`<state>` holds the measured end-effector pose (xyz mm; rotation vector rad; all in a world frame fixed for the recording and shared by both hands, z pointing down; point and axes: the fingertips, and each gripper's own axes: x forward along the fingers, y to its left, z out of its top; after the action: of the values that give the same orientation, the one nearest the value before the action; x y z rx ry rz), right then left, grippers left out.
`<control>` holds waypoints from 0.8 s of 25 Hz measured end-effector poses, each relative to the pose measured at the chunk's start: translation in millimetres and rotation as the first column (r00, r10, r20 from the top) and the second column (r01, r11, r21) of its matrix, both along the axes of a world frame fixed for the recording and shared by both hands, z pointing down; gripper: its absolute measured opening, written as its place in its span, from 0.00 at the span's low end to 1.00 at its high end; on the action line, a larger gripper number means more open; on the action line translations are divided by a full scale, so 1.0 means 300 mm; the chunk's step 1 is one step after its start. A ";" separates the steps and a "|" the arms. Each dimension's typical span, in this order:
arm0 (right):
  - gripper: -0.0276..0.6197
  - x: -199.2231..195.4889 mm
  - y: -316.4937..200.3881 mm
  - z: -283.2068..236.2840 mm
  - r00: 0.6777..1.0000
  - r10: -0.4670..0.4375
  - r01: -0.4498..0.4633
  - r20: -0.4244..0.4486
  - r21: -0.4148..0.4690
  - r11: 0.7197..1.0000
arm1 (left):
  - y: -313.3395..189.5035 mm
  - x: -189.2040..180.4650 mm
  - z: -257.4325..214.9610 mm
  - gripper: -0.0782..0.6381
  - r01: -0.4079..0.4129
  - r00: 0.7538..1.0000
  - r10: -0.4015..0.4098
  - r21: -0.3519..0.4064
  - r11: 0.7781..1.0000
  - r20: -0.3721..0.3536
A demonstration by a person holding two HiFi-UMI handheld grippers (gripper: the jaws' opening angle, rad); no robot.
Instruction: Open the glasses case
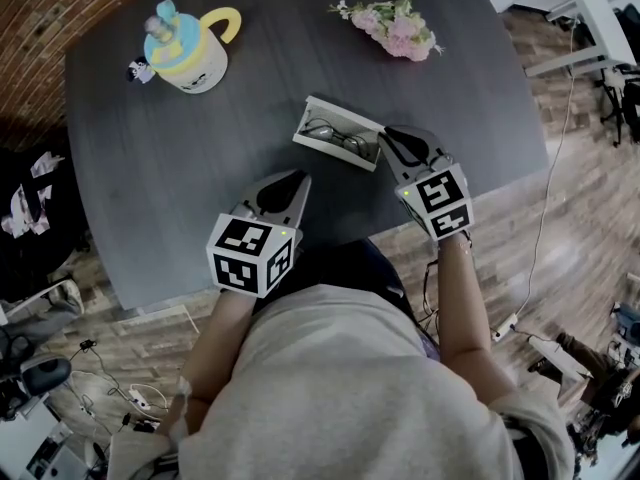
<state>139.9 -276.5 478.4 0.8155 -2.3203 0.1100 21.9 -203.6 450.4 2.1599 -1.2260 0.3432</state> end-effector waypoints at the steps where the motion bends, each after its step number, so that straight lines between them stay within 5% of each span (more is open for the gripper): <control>1: 0.12 0.006 -0.018 0.001 1.000 0.015 -0.015 -0.004 0.004 1.000 | -0.005 0.001 -0.001 0.17 -0.002 1.000 0.002 0.003 1.000 0.001; 20: 0.13 0.076 -0.195 0.081 0.979 0.203 -0.203 -0.029 -0.007 0.979 | -0.041 0.001 -0.014 0.17 -0.030 0.999 0.029 0.025 0.999 0.024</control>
<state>162.8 -335.1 502.8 1.0409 -2.2037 0.1976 22.2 -216.0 446.3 2.2038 -1.2185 0.3678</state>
